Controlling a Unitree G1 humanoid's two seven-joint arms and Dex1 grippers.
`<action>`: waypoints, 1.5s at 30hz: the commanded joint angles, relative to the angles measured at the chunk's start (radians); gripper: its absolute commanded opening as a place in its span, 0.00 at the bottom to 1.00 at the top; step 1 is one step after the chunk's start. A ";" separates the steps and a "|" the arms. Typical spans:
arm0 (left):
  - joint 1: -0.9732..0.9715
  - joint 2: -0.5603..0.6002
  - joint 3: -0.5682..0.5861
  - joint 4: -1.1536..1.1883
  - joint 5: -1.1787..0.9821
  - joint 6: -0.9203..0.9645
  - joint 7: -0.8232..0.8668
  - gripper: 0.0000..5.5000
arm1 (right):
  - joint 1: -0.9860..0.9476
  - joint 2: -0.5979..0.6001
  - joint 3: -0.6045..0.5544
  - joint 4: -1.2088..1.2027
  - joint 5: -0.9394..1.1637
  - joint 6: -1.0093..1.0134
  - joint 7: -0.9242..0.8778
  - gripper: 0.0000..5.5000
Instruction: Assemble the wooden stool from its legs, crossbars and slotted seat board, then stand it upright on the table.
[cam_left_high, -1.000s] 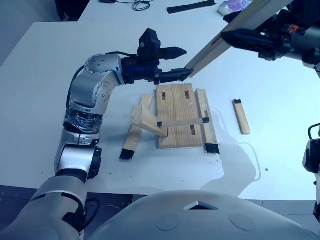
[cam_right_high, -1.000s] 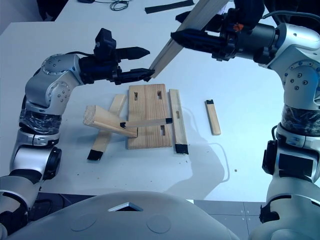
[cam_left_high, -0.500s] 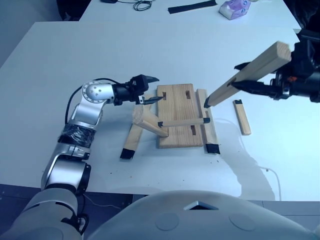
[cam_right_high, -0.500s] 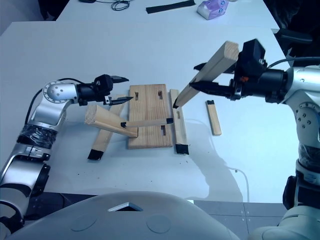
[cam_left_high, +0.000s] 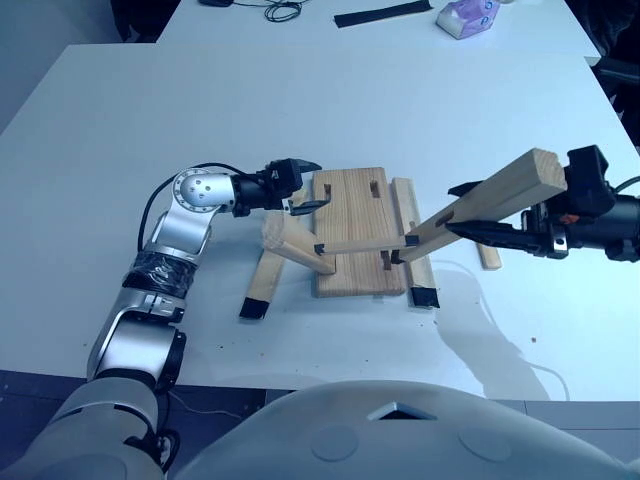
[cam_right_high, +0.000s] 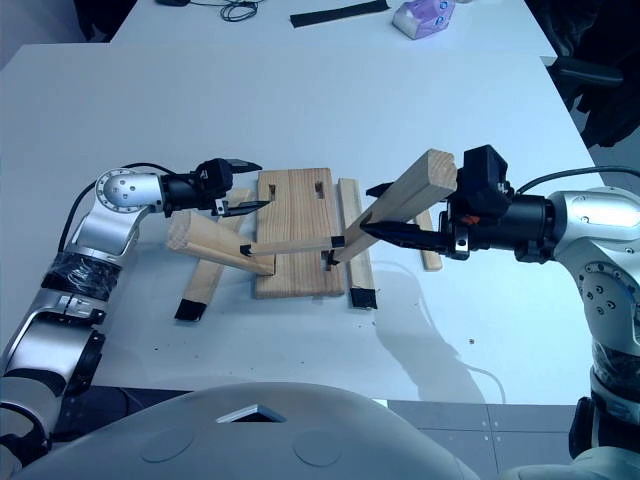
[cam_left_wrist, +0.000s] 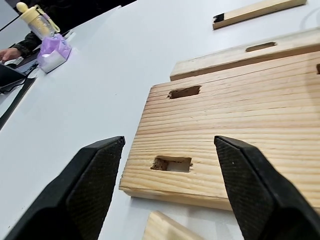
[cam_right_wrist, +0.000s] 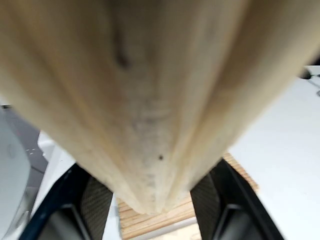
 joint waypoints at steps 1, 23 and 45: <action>-0.026 0.007 -0.013 0.020 0.019 -0.018 -0.022 0.60 | 0.029 0.012 0.026 -0.043 -0.016 -0.026 -0.024 0.37; -0.135 -0.021 -0.063 0.121 0.042 -0.097 -0.135 0.60 | 0.168 0.082 0.178 -0.059 -0.217 -0.265 -0.065 0.37; -0.100 -0.032 -0.072 0.061 0.038 -0.098 -0.145 0.60 | 0.242 -0.042 0.193 -0.059 -0.182 -0.276 0.015 0.37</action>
